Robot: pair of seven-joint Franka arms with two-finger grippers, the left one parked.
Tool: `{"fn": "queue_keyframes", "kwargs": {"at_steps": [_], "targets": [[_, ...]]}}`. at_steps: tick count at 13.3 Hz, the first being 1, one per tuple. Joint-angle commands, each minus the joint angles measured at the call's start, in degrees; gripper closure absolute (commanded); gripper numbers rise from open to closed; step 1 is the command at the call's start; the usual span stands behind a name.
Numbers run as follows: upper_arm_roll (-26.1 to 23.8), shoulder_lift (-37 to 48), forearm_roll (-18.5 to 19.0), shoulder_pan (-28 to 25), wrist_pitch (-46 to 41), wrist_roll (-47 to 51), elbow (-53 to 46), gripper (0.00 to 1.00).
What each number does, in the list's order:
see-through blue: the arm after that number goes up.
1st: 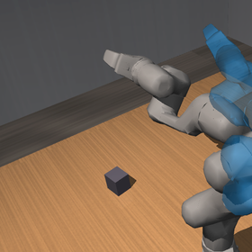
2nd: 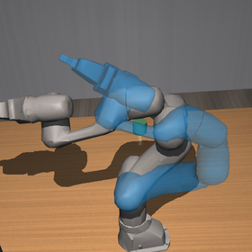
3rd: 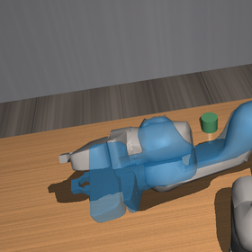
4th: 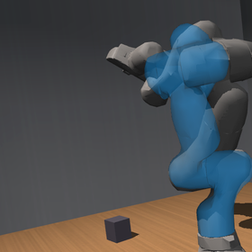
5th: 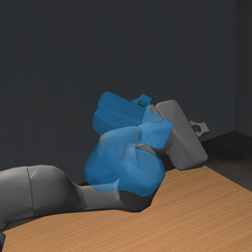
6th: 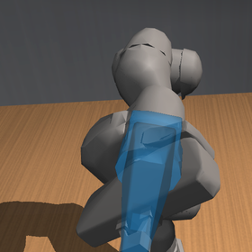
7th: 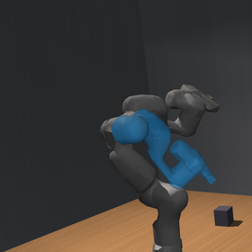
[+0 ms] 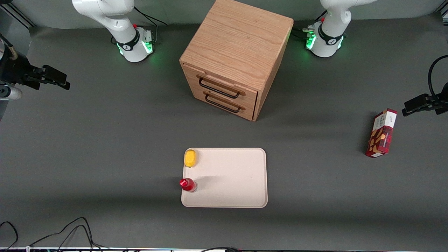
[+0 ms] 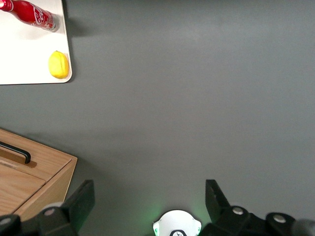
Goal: Open upper drawer
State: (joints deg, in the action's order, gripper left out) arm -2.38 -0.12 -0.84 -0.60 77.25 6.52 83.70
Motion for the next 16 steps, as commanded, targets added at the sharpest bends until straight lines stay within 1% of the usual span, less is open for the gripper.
{"fn": "queue_keyframes", "kwargs": {"at_steps": [1, 7, 10, 11, 12, 13, 14, 15, 16], "targets": [[-0.1, -0.5, 0.0, 0.2, -0.3, 0.2, -1.6, 0.00], [0.0, -0.5, -0.5, 0.9, -0.8, -0.6, -1.7, 0.00], [-0.9, -0.5, -1.9, 0.2, -0.7, -11.3, -3.9, 0.00], [-1.6, -0.6, -4.1, 0.2, -0.6, -12.1, -3.7, 0.00], [-2.2, -1.1, -7.7, 0.1, -0.4, -13.9, -4.2, 0.00], [-3.2, -2.8, -10.9, -0.2, -0.6, -17.0, -4.7, 0.00], [-5.4, -4.0, -14.4, 0.2, -0.8, -20.8, -4.4, 0.00], [-6.2, -5.4, -17.7, 0.2, -1.8, -26.0, -4.3, 0.00], [-6.6, -7.0, -20.0, -0.1, -2.9, -29.6, -4.4, 0.00]]}}
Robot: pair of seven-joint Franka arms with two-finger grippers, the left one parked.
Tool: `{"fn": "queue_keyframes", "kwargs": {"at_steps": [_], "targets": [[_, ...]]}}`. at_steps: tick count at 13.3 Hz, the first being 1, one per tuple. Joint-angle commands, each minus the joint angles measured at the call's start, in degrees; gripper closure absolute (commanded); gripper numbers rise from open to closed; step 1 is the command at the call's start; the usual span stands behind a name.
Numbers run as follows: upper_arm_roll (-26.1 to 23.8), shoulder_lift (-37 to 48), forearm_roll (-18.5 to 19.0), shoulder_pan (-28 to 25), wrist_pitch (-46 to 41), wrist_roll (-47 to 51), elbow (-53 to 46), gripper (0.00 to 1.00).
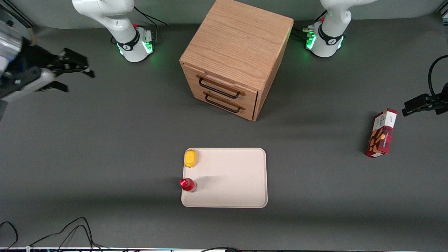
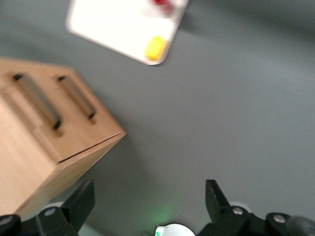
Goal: Open upper drawer
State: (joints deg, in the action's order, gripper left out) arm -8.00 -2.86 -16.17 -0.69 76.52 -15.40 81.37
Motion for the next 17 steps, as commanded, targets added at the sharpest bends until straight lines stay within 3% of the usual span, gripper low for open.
{"fn": "queue_keyframes", "kwargs": {"at_steps": [1, 5, 7, 10, 13, 17], "targets": [[-2.4, -5.9, -7.6, 0.1, -3.0, -9.2, -2.1, 0.00], [-14.2, -15.8, -11.2, 0.2, 0.7, -9.7, -2.7, 0.00], [-17.1, -19.4, -11.2, -1.1, 5.9, -9.7, -2.0, 0.00], [-20.6, -25.3, -10.0, -1.9, 11.4, -9.7, -1.9, 0.00], [-23.5, -29.3, -6.2, -4.1, 16.8, -9.0, -1.5, 0.00], [-26.5, -29.7, -4.8, -4.0, 22.1, -7.5, 2.9, 0.00]]}}
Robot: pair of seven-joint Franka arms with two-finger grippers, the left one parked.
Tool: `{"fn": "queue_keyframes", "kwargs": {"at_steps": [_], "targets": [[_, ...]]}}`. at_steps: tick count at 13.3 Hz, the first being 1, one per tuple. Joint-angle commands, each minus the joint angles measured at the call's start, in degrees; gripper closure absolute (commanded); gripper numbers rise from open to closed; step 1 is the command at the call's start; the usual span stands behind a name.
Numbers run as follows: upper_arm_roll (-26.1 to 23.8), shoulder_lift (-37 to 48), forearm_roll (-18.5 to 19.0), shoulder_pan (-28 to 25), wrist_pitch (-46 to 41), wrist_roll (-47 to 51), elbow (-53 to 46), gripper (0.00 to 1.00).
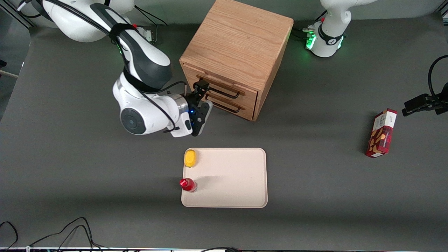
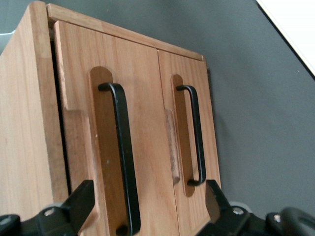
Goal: Open upper drawer
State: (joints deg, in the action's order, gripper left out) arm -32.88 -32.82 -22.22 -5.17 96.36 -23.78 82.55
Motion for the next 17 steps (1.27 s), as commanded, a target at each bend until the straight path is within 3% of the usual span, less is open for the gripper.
{"fn": "queue_keyframes", "kwargs": {"at_steps": [1, 5, 9, 12, 17], "targets": [[-2.4, 0.3, 1.9, 0.5, 3.6, 1.0, 2.7, 0.00], [-5.1, 0.3, 4.6, 0.8, 7.3, 4.7, 6.2, 0.00], [-5.1, 0.4, 4.8, 0.6, 9.0, 5.0, 8.2, 0.00], [-5.1, -0.5, 7.2, 0.8, 9.1, 5.0, 7.8, 0.00], [-4.1, -4.8, 7.4, 1.6, 9.1, 5.1, 1.9, 0.00]]}}
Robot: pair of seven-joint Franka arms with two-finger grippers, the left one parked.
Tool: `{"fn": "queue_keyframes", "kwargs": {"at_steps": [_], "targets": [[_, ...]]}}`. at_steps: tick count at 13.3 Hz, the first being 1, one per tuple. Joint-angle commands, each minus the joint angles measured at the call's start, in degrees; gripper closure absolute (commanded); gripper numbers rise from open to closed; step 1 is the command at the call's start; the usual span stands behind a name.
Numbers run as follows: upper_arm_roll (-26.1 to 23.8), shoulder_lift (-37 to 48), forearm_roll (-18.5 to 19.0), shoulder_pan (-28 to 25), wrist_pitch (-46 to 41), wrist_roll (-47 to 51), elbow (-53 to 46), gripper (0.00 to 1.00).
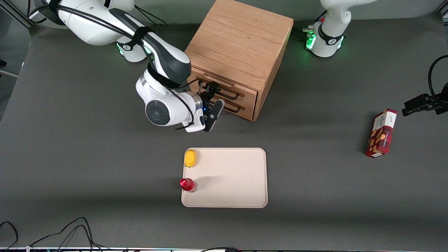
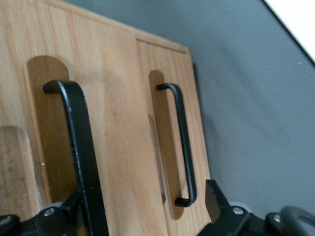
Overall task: Open upper drawer
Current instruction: 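Pull the upper drawer outward by its handle with the right gripper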
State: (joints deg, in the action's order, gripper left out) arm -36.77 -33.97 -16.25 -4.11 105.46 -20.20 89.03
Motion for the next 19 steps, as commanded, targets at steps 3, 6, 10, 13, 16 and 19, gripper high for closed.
{"fn": "queue_keyframes", "kwargs": {"at_steps": [3, 6, 10, 13, 16, 19], "targets": [[1.0, -6.2, 2.4, 0.7, -0.2, 1.4, -8.2, 0.00], [3.0, -8.5, 2.4, 0.7, -0.6, 1.2, -11.3, 0.00], [4.5, -12.0, 2.4, 0.7, -2.4, 1.1, -17.5, 0.00], [5.7, -13.5, 2.4, 0.8, -5.6, 1.0, -21.8, 0.00], [5.8, -13.9, 2.4, 1.3, -7.2, 0.8, -23.6, 0.00], [6.4, -14.0, 2.4, 1.6, -10.3, 0.8, -26.0, 0.00]]}}
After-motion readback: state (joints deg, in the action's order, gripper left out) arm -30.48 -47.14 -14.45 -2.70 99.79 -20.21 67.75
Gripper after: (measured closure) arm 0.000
